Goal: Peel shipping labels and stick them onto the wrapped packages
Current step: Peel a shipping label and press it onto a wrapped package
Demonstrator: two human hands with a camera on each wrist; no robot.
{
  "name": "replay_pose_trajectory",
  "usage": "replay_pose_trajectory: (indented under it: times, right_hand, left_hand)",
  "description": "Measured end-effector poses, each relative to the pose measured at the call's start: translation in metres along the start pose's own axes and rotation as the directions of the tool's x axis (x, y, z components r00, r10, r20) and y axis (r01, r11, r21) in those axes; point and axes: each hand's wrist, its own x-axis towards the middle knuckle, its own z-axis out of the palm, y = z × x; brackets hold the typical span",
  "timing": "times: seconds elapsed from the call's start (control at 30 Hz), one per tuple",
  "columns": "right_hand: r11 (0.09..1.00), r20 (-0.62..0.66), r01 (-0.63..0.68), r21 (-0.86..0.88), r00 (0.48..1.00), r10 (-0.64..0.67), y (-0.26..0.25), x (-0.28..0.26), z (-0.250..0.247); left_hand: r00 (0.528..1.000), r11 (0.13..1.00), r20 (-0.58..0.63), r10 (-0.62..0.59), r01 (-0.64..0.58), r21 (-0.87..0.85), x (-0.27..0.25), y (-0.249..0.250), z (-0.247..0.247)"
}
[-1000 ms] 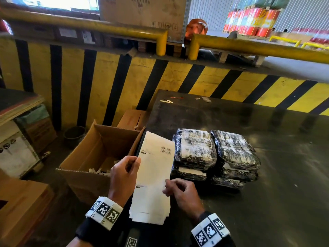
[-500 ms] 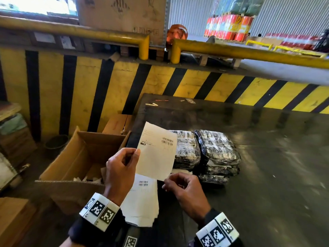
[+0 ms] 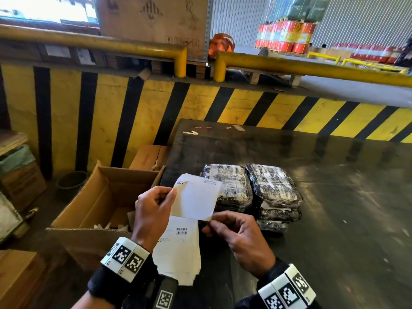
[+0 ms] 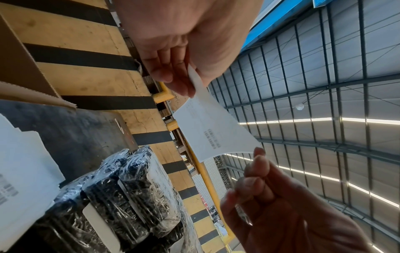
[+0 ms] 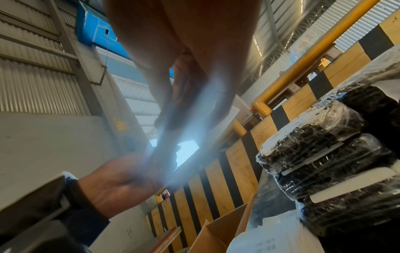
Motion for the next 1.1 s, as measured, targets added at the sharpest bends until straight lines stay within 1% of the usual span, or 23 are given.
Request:
replay_pose_trajectory:
  times: [0.07, 0.1, 0.13, 0.2, 0.23, 0.27, 0.3, 0.33, 0.37, 0.4, 0.5, 0.6, 0.63, 0.73, 0.83, 0.87, 0.93, 1.0, 1.1]
  right_hand:
    - [1.0, -0.011, 0.009, 0.0, 1.0, -0.009, -0.003, 0.001, -0.001]
    - [1.0, -0.017, 0.014, -0.001, 1.0, -0.014, -0.004, 0.001, -0.001]
    - [1.0, -0.022, 0.02, -0.002, 1.0, -0.02, -0.005, 0.002, -0.001]
    - [1.0, -0.039, 0.031, 0.0, 0.999, -0.031, -0.006, 0.004, -0.002]
    - [0.999, -0.048, 0.037, 0.001, 0.998, -0.037, -0.007, 0.005, -0.002]
    - [0.999, -0.053, 0.045, -0.001, 0.998, -0.045, -0.008, 0.007, -0.001]
    - [0.998, -0.053, 0.058, -0.008, 0.997, -0.058, -0.009, 0.008, -0.001]
    - [0.997, -0.05, 0.071, -0.019, 0.996, -0.072, -0.01, 0.009, -0.002]
    - [0.996, -0.048, 0.081, -0.029, 0.995, -0.082, -0.01, 0.01, -0.002]
    - [0.995, -0.044, 0.088, -0.037, 0.995, -0.09, -0.01, 0.01, -0.002]
    - [0.991, -0.042, 0.104, -0.087, 0.993, -0.108, -0.009, 0.009, -0.002]
    - [0.993, -0.027, 0.09, -0.081, 0.995, -0.092, -0.005, 0.007, -0.004]
    - [0.994, -0.016, 0.082, -0.076, 0.996, -0.084, -0.004, 0.005, -0.005]
    - [0.992, -0.012, 0.072, -0.102, 0.997, -0.073, -0.002, 0.002, -0.011]
    - [0.995, -0.12, 0.056, -0.081, 0.991, -0.065, -0.005, 0.0, -0.021]
    - [0.996, -0.162, 0.047, -0.072, 0.985, -0.058, -0.006, -0.001, -0.027]
    - [0.997, -0.243, 0.03, -0.067, 0.969, -0.046, -0.006, -0.002, -0.042]
    - [0.999, -0.333, 0.023, -0.039, 0.942, -0.035, -0.005, -0.004, -0.06]
    - [0.998, -0.487, 0.033, 0.056, 0.873, -0.002, -0.009, -0.006, -0.085]
  left_hand:
    - [1.0, 1.0, 0.02, 0.003, -0.003, 0.019, 0.0, -0.001, 0.001]
    - [1.0, 0.998, 0.018, 0.018, -0.019, 0.061, -0.001, 0.0, 0.001]
    - [0.998, 0.991, 0.0, 0.055, -0.054, 0.124, -0.002, 0.001, 0.001]
    - [0.982, 0.959, -0.007, 0.187, -0.181, 0.218, -0.006, 0.009, 0.0]
    - [0.964, 0.94, 0.042, 0.263, -0.266, 0.215, -0.01, 0.016, 0.0]
    - [0.936, 0.921, 0.125, 0.328, -0.346, 0.178, -0.015, 0.022, 0.001]
    - [0.905, 0.909, 0.213, 0.368, -0.399, 0.124, -0.021, 0.03, 0.002]
    - [0.879, 0.906, 0.291, 0.377, -0.415, 0.08, -0.028, 0.036, 0.003]
    - [0.863, 0.91, 0.344, 0.37, -0.411, 0.055, -0.034, 0.042, 0.005]
    - [0.858, 0.914, 0.364, 0.362, -0.404, 0.045, -0.039, 0.044, 0.008]
    - [0.867, 0.916, 0.344, 0.361, -0.398, 0.041, -0.043, 0.042, 0.013]
    - [0.857, 0.916, 0.362, 0.367, -0.401, 0.02, -0.044, 0.038, 0.016]
    - [0.86, 0.92, 0.362, 0.361, -0.392, 0.015, -0.044, 0.038, 0.017]
    - [0.892, 0.941, 0.328, 0.311, -0.338, 0.028, -0.043, 0.034, 0.02]
    - [0.925, 0.948, 0.261, 0.275, -0.306, 0.089, -0.032, 0.023, 0.023]
    - [0.942, 0.958, 0.233, 0.239, -0.269, 0.103, -0.025, 0.018, 0.022]
    - [0.97, 0.983, 0.208, 0.127, -0.151, 0.101, -0.012, 0.006, 0.02]
    - [0.981, 0.99, 0.189, 0.034, -0.059, 0.132, 0.0, -0.01, 0.015]
    - [0.99, 0.975, 0.135, -0.046, 0.016, 0.221, 0.016, -0.038, 0.002]
